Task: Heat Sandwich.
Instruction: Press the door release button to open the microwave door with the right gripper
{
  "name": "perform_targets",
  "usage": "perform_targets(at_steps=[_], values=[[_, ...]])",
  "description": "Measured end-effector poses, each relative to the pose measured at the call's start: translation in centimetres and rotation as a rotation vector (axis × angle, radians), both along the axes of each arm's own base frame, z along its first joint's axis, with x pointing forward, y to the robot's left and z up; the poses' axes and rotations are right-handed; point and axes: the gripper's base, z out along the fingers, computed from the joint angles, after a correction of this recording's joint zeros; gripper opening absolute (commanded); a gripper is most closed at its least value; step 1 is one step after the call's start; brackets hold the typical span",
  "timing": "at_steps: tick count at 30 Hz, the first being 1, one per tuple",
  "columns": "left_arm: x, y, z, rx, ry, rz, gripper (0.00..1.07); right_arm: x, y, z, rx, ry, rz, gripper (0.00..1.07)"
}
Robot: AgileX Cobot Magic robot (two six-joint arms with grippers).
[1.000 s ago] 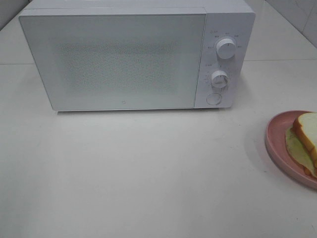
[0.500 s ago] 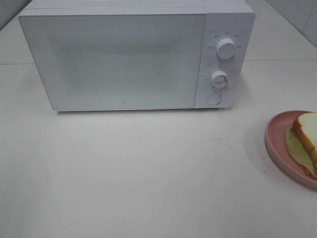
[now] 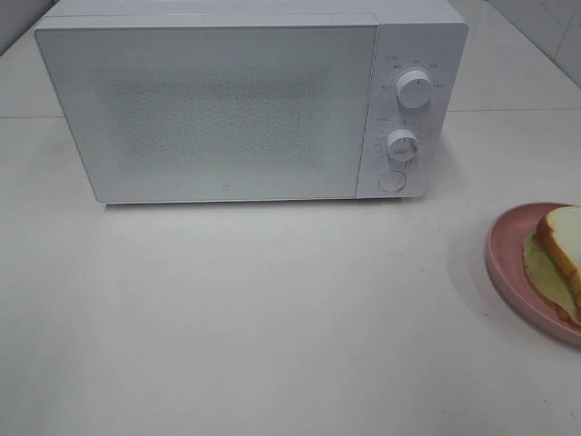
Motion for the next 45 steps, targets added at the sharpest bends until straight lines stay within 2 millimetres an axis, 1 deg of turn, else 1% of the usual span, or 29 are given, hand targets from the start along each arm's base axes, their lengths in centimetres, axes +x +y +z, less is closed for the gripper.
perform_targets(at_steps=[1,3,6,7,9,11,12,15,16,19,21,22,24,26,27,30,35,38,39,42,45], values=[[0.0,0.0,0.0,0.0,0.0,0.0,1.03,0.0,0.0,0.0,0.0,0.0,0.0,0.76],[0.0,0.0,0.0,0.0,0.0,0.0,1.03,1.1,0.1,0.0,-0.001,0.005,0.003,0.76],[0.0,0.0,0.0,0.0,0.0,0.0,1.03,1.8,0.1,-0.1,-0.001,0.008,0.005,0.76],[0.0,0.0,0.0,0.0,0.0,0.0,1.03,2.5,0.2,-0.1,-0.001,0.004,0.007,0.76],[0.0,0.0,0.0,0.0,0.0,0.0,1.03,3.2,0.2,-0.2,-0.002,0.001,0.01,0.76],[0.0,0.0,0.0,0.0,0.0,0.0,1.03,3.5,0.2,-0.2,-0.002,-0.001,0.011,0.76],[0.0,0.0,0.0,0.0,0.0,0.0,1.03,4.1,0.3,-0.2,-0.001,-0.005,0.013,0.76],[0.0,0.0,0.0,0.0,0.0,0.0,1.03,5.2,0.4,-0.4,-0.001,-0.014,0.017,0.76],[0.0,0.0,0.0,0.0,0.0,0.0,1.03,5.2,0.4,-0.4,-0.001,-0.014,0.017,0.76],[0.0,0.0,0.0,0.0,0.0,0.0,1.03,6.6,0.5,-0.5,0.0,-0.036,0.023,0.76],[0.0,0.0,0.0,0.0,0.0,0.0,1.03,6.9,0.5,-0.6,0.0,-0.04,0.024,0.76],[0.0,0.0,0.0,0.0,0.0,0.0,1.03,7.7,0.6,-0.7,0.001,-0.048,0.027,0.76],[0.0,0.0,0.0,0.0,0.0,0.0,1.03,8.5,0.6,-0.9,0.002,-0.059,0.03,0.76],[0.0,0.0,0.0,0.0,0.0,0.0,1.03,8.8,0.6,-1.0,0.002,-0.06,0.031,0.76],[0.0,0.0,0.0,0.0,0.0,0.0,1.03,9.5,0.7,-1.3,0.002,-0.056,0.034,0.76],[0.0,0.0,0.0,0.0,0.0,0.0,1.03,10.7,0.8,-2.0,0.003,-0.05,0.037,0.76],[0.0,0.0,0.0,0.0,0.0,0.0,1.03,11.6,0.9,-2.4,0.004,-0.051,0.04,0.76],[0.0,0.0,0.0,0.0,0.0,0.0,1.03,12.8,1.0,-3.0,0.007,-0.07,0.046,0.76],[0.0,0.0,0.0,0.0,0.0,0.0,1.03,13.5,1.0,-3.2,0.009,-0.09,0.049,0.76],[0.0,0.0,0.0,0.0,0.0,0.0,1.03,14.2,1.1,-3.5,0.011,-0.11,0.052,0.76],[0.0,0.0,0.0,0.0,0.0,0.0,1.03,15.3,1.2,-4.1,0.021,-0.134,0.054,0.76]])
